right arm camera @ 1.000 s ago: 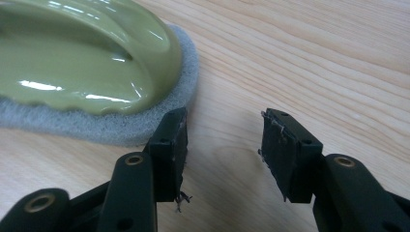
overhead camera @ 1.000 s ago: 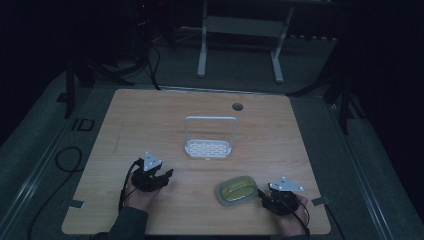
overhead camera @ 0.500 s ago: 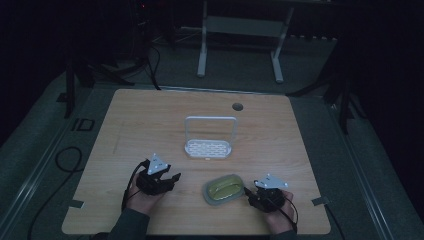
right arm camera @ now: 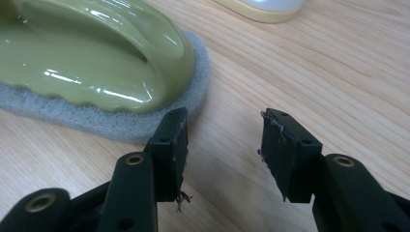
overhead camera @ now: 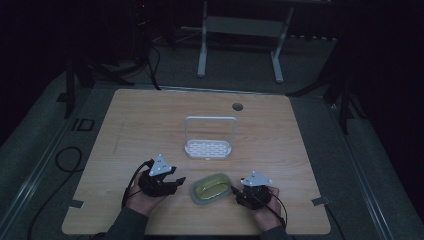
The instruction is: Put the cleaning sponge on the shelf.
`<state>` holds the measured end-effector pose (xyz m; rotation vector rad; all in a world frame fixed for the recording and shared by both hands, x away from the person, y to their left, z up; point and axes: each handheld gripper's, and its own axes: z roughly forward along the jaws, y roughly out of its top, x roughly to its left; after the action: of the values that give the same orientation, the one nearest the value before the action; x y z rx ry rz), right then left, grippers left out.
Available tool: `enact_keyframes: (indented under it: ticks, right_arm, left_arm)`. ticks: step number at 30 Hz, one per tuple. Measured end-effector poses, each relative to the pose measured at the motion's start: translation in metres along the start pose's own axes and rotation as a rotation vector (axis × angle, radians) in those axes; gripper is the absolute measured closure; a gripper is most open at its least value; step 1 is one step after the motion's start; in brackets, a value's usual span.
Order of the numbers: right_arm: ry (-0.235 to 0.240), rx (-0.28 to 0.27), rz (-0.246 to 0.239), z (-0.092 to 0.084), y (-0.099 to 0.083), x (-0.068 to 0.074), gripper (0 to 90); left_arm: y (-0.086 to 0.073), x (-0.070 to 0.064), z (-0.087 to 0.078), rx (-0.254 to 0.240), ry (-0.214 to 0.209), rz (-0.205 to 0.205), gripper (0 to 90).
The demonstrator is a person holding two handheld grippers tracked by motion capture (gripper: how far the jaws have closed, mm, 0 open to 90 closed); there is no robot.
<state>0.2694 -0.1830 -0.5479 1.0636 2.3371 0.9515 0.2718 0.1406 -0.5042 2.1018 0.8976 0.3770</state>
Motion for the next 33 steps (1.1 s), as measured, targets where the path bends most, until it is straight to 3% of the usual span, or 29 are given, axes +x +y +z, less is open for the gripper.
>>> enact_keyframes:
  ticks: [9,22,26,33]
  right_arm:
    - [0.023,0.006,-0.032,0.005,0.004,0.007,50.3]
    - [-0.012,-0.003,0.009,-0.004,-0.004,-0.014,47.2]
    - [-0.030,0.000,0.019,-0.006,-0.009,-0.023,46.5]
    - [-0.038,0.008,0.027,-0.004,-0.011,-0.026,45.7]
  left_arm:
    - [0.013,-0.002,-0.002,0.027,-0.041,0.044,48.2]
    - [0.029,-0.004,0.002,0.082,-0.096,0.096,49.7]
    - [0.033,-0.005,0.007,0.120,-0.125,0.116,52.1]
    - [0.039,-0.003,0.010,0.153,-0.140,0.127,54.0]
